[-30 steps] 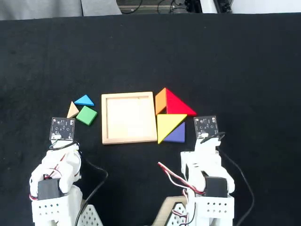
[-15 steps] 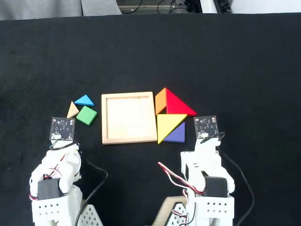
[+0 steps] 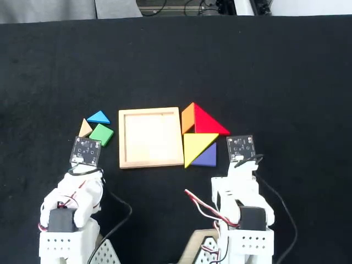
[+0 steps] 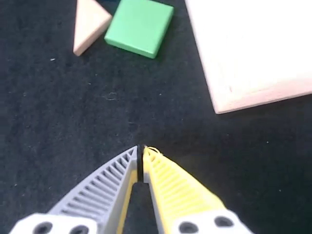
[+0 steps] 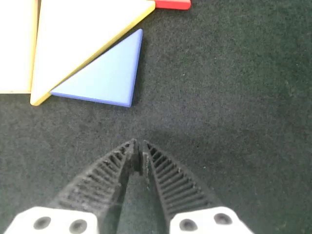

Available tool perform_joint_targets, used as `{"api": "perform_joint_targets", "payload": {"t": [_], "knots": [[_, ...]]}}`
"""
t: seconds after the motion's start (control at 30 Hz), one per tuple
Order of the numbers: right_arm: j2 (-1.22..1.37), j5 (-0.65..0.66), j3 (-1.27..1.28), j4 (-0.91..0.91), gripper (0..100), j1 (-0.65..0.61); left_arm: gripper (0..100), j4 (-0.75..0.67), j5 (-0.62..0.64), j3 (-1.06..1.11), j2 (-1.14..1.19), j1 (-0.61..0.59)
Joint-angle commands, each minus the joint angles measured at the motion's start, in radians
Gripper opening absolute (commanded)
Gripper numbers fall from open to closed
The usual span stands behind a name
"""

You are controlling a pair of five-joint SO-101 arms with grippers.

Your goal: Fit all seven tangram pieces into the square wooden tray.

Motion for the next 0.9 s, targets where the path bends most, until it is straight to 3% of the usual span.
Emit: {"api": "perform_joint_targets", "payload": {"t": [0.0, 0.43, 0.6, 0.73, 0.87], "knots": [[-0.087, -0.005, -0.004, -0.003, 1.1, 0.012, 3, 0.0, 0.005, 0.021, -0.005, 0.025], [-0.088, -0.011, -0.004, -0.311, 1.1, 0.012, 3, -0.204, 0.005, 0.021, -0.005, 0.027], [-0.088, -0.012, -0.004, -0.414, 1.1, 0.012, 3, -0.204, 0.005, 0.021, -0.003, 0.024], [-0.088, -0.012, -0.004, -0.609, 1.1, 0.012, 3, -0.195, -0.003, 0.019, -0.005, -0.021], [-0.087, -0.011, -0.004, -0.81, 1.1, 0.012, 3, -0.242, 0.005, 0.021, -0.005, 0.015]]}}
